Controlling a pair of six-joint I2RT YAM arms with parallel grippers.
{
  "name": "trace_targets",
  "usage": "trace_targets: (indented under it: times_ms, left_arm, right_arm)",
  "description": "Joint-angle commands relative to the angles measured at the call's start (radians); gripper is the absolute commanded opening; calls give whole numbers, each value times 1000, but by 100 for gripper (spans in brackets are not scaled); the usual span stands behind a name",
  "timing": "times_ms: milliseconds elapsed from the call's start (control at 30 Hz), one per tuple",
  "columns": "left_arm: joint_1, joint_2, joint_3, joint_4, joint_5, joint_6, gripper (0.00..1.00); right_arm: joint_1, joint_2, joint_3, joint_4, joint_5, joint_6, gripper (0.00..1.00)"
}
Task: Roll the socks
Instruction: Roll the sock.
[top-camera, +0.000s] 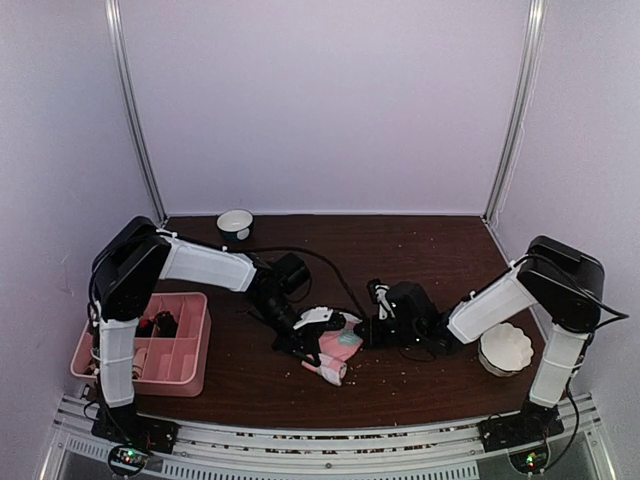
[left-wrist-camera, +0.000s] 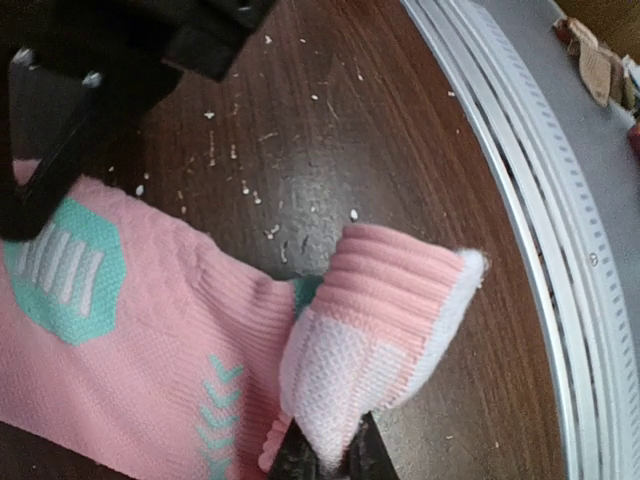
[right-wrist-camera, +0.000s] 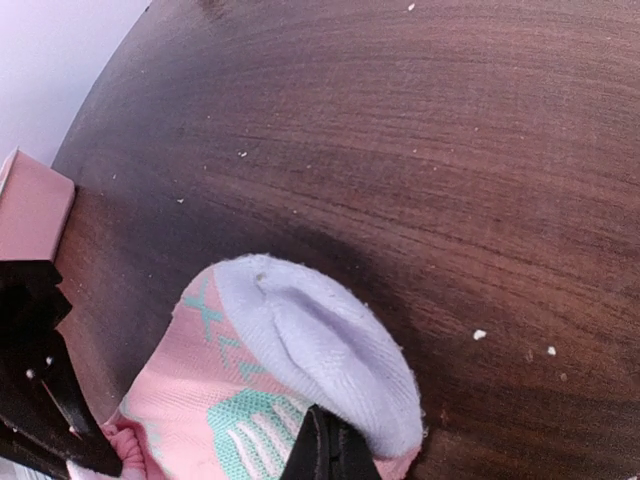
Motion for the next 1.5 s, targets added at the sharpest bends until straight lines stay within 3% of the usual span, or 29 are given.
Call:
trace_targets:
  times_ms: [0,133,267,400,533,600,633,700,800,1033,1167,1333,1467]
  left_arm:
    - [43,147,51,-226,2,-49,0]
    - [42,237,121,-292,13,-63,0]
    - [42,306,180,-349,-12,-68,0]
    - [42,329,211,-378,-26,-77,0]
    - [42,343,214,-378,-33,-90,0]
    - [43,344,210,-378,-25,-86,0]
    - [43,344,209,-377,-24,-85,0]
    - [43,342,209,-376,-21,-83,0]
    - [47,347,213,-385,-4,-75,0]
    - [53,382,244,-415,6,-66,0]
    - [52,397,261,-434,14,-56,0]
    - [54,406,270,-447,22,-48,0]
    - [54,410,275,-457,29,-40,0]
  right_arm:
    - [-19,-11,-111,-73,116,-27,0]
    - [31,-129,-222,50,195,-68,0]
    - [131,-269,-267,20,322,-146,31]
    - [215,-361,-304,-2,357,-234,48]
    - [283,-452,-293,-128,440,-252,57]
    - [281,-498,-315,-125,494,-204,97]
    - [275,-514,-333,-94,480,-202,100]
    - [254,-529,-361,-3,332,-277,99]
    - [306,-518,-341,17,209,-539,100]
    - [387,-511,-223,-234,259,-892,100]
    - [500,-443,-157,-308,400,-1084,99]
    - [562,-324,-77,-334,459,-1230,100]
    - [571,-230,-19,-315,508,-1323,93]
